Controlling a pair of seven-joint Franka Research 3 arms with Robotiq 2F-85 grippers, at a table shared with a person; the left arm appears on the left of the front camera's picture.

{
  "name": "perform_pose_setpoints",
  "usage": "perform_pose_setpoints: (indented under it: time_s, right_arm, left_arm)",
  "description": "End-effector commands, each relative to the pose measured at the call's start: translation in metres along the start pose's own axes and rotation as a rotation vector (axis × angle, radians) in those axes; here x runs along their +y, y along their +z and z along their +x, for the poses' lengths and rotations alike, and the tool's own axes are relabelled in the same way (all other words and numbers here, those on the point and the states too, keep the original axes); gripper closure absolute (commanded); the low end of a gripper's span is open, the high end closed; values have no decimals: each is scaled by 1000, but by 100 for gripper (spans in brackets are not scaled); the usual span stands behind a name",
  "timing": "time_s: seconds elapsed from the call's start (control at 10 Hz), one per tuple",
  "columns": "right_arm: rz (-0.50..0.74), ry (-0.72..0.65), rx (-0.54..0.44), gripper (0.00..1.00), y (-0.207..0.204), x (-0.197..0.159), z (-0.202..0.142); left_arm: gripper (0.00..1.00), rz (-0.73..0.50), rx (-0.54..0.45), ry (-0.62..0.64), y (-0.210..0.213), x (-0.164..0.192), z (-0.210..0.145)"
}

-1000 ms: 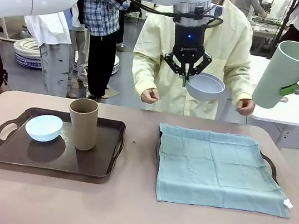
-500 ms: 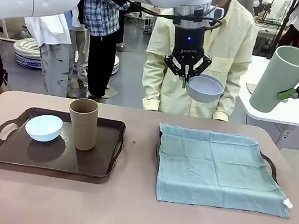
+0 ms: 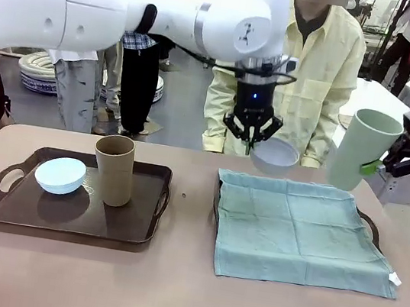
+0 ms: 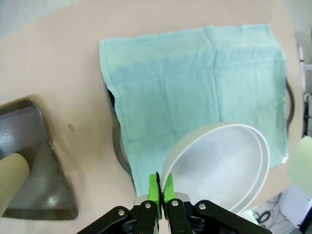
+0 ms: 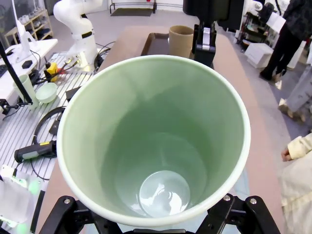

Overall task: Set up a tray with a mat and arrange the tableware.
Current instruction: Place the Picnic Bowl and Reusable plastic cup back onto the Handle tray in front of the human's position.

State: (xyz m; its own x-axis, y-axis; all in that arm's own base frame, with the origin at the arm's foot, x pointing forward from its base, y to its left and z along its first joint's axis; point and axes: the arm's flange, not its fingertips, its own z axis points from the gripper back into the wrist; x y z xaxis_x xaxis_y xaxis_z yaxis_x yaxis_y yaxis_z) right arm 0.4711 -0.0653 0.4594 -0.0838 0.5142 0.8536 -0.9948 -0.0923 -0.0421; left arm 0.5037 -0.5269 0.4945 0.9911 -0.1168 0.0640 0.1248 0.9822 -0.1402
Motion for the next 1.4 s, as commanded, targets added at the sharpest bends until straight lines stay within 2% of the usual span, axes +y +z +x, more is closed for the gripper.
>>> perform_pose_setpoints:
  time_s: [0.0,0.3,0.6,0.8,0.9,1.3]
  right_arm:
    - [9,17,19,16,-7,0,-13]
    - [30,17,23,16,-20,-2,-49]
    - [41,28,19,16,-31,-8,-75]
    - [44,33,28,16,-27,-9,-70]
    - [45,5,9,16,-33,-9,-76]
    - [46,6,9,16,-33,-9,-77]
  left_arm:
    - [96,-34,38,-19,-16,11,-4]
    - [96,-91,52,-26,-47,14,5]
    - [96,-84,98,5,-72,18,10]
    - [96,-90,101,0,-64,17,10]
    - [96,-58,93,11,-78,17,11]
    - [96,-56,95,11,-79,17,12]
